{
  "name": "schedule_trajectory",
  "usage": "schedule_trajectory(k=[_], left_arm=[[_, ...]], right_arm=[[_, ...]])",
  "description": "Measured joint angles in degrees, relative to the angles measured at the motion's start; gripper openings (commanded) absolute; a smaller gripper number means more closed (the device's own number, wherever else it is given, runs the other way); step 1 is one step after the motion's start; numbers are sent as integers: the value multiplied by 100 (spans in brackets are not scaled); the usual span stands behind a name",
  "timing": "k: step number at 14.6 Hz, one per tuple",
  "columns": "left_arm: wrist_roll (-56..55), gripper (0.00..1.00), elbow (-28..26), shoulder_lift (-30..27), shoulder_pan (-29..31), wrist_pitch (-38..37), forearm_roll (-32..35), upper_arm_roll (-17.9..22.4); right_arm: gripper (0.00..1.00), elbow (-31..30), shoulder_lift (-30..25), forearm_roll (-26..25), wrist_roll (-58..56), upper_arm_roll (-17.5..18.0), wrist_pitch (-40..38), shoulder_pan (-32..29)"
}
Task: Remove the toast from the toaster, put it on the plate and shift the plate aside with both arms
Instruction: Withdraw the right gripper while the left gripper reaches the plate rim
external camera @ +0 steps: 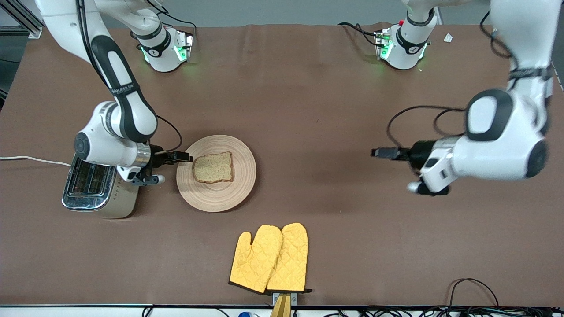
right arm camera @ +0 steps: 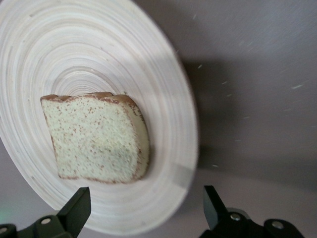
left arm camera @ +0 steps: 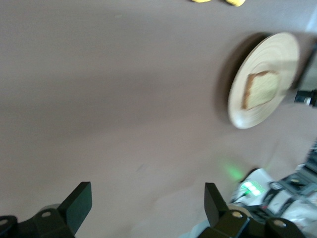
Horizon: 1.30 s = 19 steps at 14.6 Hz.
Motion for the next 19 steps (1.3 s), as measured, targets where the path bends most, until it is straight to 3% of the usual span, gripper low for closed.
schedule_trajectory(k=[2, 5, 8, 11, 15, 17, 19], left_arm=[[2, 100, -4, 589, -359, 770, -601, -15], [108, 100, 19, 1408, -1013, 1972, -1528, -42], [140, 100, 261, 1974, -1882, 3019, -2325, -79], [108, 100, 703, 2379, -2609, 3830, -2776, -82], [102, 99, 1176, 2864, -3090, 4514, -2856, -80], [110, 85, 1320, 3059, -3223, 4758, -2874, -82], [133, 36, 1392, 3148, -3343, 4940, -3068, -83]], right_arm=[[100, 362, -270, -670, 171, -181, -644, -1], [100, 1256, -431, -1234, 243, -545, -1785, -10], [100, 1982, -455, -2013, 252, -720, -2321, -30], [100, 2700, -468, -2297, 253, -868, -2876, -47], [100, 3390, -637, -2604, 156, -930, -3108, -223], [100, 3563, -789, -2735, 113, -868, -3121, -433], [100, 3723, -880, -2748, -2, -657, -3162, -820]])
